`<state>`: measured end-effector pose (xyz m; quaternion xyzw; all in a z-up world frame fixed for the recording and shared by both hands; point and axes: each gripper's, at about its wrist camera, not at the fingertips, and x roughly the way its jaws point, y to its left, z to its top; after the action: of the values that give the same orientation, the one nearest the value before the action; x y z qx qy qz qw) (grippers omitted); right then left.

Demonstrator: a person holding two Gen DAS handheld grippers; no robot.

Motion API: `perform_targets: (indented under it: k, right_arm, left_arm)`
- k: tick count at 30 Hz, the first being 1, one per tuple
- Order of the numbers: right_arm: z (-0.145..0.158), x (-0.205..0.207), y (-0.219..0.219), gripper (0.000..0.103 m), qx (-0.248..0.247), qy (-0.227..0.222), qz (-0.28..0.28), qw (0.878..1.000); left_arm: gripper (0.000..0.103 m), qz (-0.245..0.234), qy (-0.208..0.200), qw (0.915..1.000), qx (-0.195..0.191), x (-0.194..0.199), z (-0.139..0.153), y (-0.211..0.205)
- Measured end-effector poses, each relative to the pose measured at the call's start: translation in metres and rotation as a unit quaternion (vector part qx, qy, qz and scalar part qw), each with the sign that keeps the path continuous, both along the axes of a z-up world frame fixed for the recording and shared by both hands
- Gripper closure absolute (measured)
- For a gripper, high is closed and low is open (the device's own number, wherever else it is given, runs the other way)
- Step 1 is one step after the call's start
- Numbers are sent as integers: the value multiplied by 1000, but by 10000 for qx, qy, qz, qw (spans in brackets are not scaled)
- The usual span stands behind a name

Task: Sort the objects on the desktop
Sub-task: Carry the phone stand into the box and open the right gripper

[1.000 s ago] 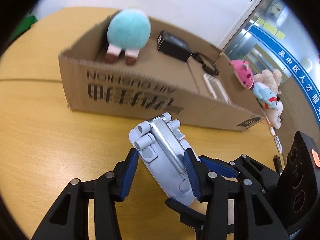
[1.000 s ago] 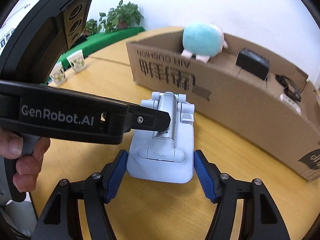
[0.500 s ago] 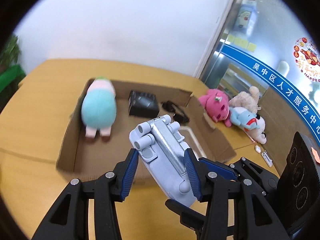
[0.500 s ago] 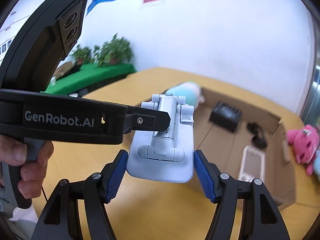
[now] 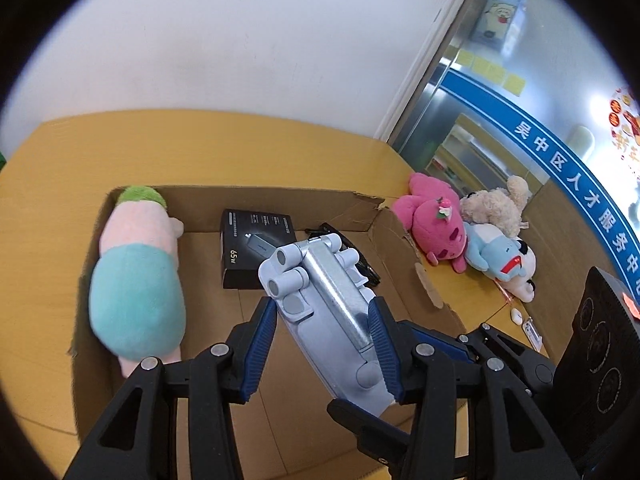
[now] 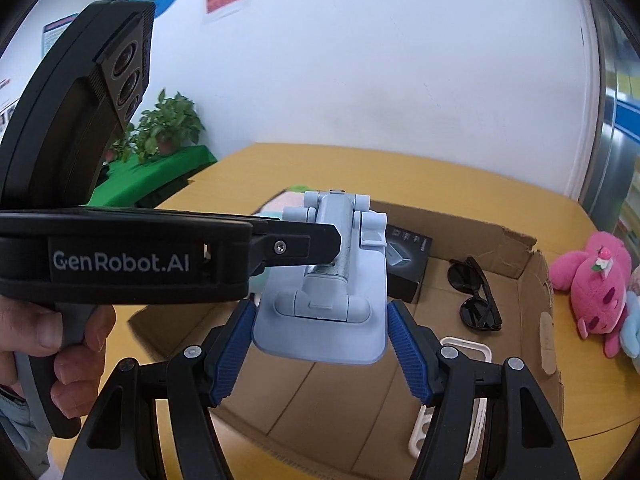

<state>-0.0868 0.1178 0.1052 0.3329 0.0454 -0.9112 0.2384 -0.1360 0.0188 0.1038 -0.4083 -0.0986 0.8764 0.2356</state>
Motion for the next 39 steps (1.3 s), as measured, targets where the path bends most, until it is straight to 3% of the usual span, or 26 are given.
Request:
perform_targets:
  k: [6,12,18,24,29,33,36,39]
  right_arm:
    - [-22,-52,0,38,175,-552,-142,9982]
    - [-61,-82,-5,38,471,-1258,-177,9908]
    - [-91,-95,-13,38,795,-2075,-104,9749]
    - [-112,-102,-15,37,993,-2682,-116,9582]
    - [-118,-99,-23,37,1093,-2860,-48,9520]
    - [-113,-91,-23,36,1112,-2739,-96,9553]
    - [-105,-81,-16,26,812,-2651,-87,9608]
    - [-83,-60,-4,17,614,-2130,-134,9750]
  left_arm:
    - [56,-10,-601,9981,114,-47,-38,5]
    - [56,-25,-1326,9910,155,-72,-85,4]
    - [56,-23,-1959,9805,116,-81,-118,7]
    - [56,-4,-2280,9737,19,-87,-133,11]
    - [60,-70,-2284,9735,-97,-87,-138,10]
    - [60,101,-2189,9755,-214,-84,-133,7]
    - [60,262,-1647,9853,-359,-70,-107,0]
    - [57,434,-744,9957,-337,-40,-65,-11]
